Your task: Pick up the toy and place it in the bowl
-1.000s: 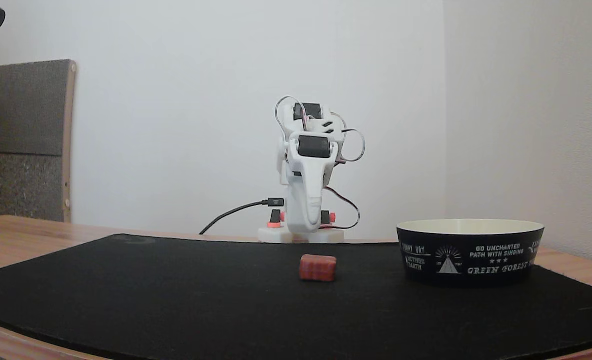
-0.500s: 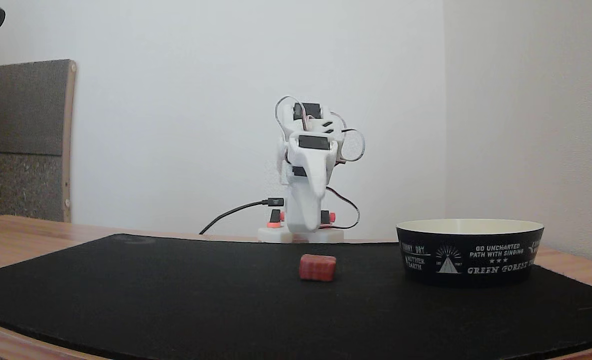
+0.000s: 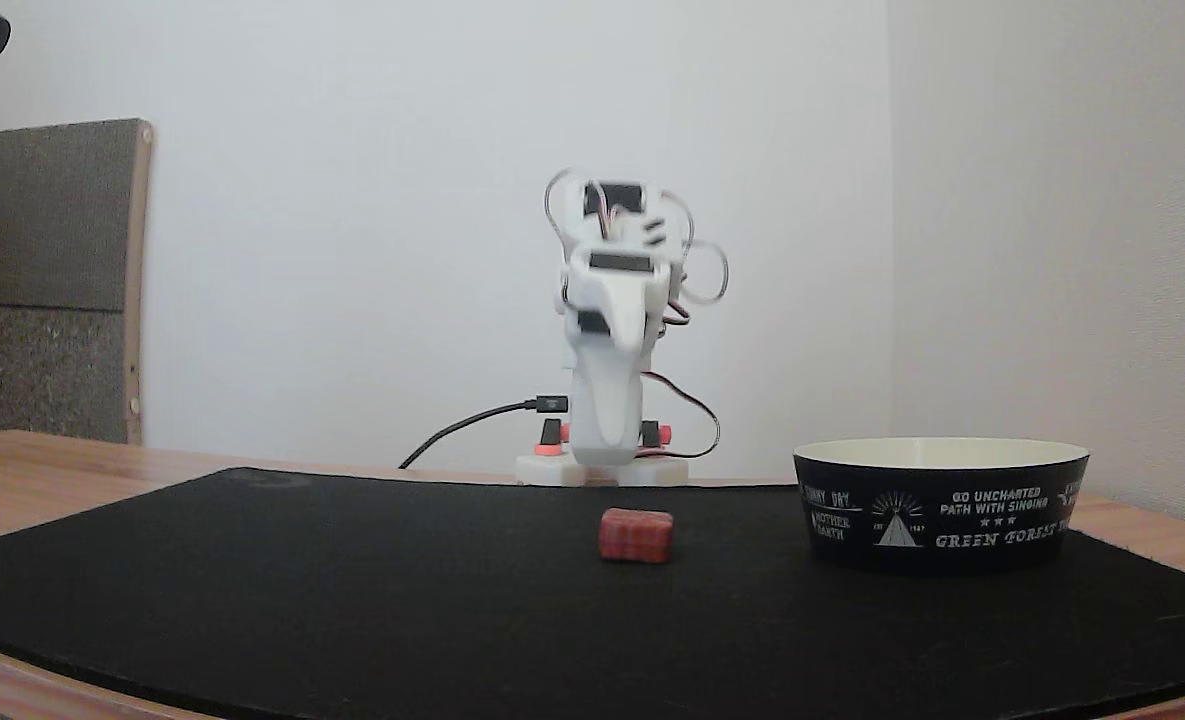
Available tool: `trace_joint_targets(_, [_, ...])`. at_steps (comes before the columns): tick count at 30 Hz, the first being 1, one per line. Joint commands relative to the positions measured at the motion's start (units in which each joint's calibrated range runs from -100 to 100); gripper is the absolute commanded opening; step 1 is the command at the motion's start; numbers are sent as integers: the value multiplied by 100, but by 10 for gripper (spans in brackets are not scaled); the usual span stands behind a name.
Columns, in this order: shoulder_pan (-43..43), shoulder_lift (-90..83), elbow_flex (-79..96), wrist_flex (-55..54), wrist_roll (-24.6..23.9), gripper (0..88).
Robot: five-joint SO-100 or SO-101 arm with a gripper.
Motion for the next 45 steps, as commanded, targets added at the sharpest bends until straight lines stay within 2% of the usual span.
trace_joint_targets(1, [24, 1922, -1806, 59, -1, 331])
trace_joint_targets(10, [-127, 4607, -5177, 2549, -141, 331])
trace_joint_targets(12, [-101, 5049, -5645, 2820, -157, 331])
trace_joint_targets(19, [16, 6541, -6826, 2879, -105, 331])
trace_joint_targets(28, [-1, 7633, -7881, 2887, -105, 331])
trace_joint_targets(37, [-18, 8008, -7962, 2870, -136, 324])
trace_joint_targets(42, [-43, 8167, -7917, 2608, -162, 37])
trace_joint_targets(45, [-43, 8208, -7917, 2557, -162, 35])
